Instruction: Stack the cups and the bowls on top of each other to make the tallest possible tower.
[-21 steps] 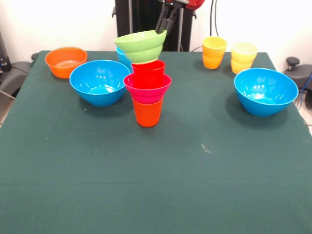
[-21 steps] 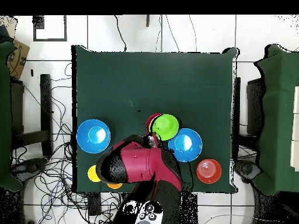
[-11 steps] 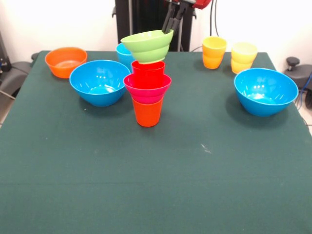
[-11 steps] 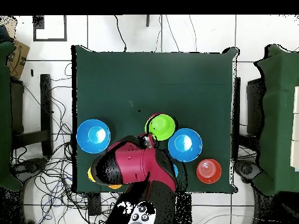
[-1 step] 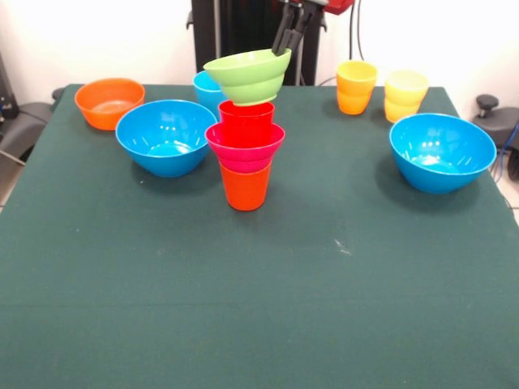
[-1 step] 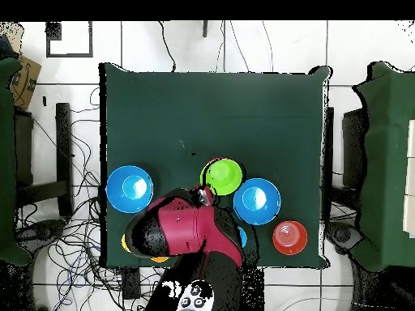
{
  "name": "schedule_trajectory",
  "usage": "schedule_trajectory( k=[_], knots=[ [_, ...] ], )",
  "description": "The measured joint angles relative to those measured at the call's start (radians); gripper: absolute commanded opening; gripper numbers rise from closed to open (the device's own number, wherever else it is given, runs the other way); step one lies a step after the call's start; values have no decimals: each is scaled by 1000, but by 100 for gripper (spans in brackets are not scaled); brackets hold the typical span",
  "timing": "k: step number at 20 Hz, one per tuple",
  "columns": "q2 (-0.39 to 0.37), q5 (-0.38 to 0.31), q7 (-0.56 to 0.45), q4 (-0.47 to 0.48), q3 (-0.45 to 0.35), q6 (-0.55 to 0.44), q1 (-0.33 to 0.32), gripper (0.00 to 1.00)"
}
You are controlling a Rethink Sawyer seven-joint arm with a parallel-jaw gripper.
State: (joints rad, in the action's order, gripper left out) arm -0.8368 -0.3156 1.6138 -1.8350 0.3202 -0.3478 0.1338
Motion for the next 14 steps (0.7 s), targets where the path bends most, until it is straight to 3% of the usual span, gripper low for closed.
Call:
schedule_trajectory(
  k=[14],
  knots=[
    [45, 0, 0, 0, 4, 0, 0, 0]
  ],
)
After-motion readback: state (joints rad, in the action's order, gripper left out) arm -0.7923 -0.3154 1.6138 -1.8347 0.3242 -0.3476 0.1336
